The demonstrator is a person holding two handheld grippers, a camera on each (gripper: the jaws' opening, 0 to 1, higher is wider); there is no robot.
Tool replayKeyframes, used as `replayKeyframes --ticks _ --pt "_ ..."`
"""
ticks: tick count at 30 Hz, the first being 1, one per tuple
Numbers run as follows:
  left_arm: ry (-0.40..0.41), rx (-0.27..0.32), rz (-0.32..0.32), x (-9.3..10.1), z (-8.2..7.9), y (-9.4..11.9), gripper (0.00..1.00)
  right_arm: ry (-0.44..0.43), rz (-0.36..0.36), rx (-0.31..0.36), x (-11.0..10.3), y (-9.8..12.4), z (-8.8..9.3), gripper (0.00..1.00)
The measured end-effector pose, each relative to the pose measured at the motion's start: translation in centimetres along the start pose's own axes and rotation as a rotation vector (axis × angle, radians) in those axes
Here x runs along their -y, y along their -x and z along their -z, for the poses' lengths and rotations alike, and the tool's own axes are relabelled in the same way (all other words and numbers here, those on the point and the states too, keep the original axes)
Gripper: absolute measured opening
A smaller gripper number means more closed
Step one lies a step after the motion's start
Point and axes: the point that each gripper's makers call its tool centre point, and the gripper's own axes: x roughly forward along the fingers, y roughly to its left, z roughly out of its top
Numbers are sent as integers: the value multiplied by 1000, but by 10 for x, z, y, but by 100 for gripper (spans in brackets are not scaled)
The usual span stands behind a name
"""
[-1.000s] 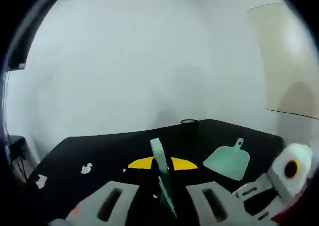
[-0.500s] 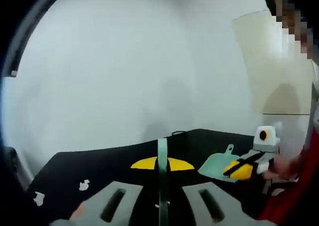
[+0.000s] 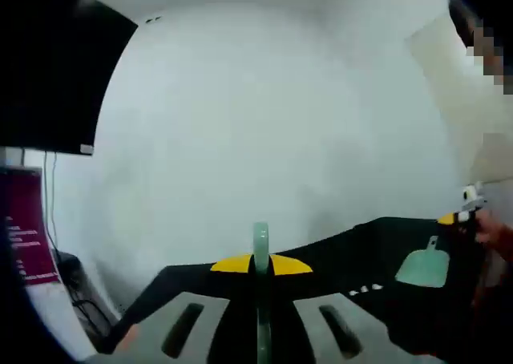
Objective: Pick up the broom and sweep the trash on the tabletop into the dustpan.
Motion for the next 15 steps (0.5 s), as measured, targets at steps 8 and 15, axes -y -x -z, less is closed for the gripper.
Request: replayKeyframes --ticks 8,15 --pt "-257 -36 -206 -66 28 -28 4 -158 98 109 41 14 -3 16" --pt "-375 -71 -225 -98 61 -72 4 -132 74 122 40 4 4 16"
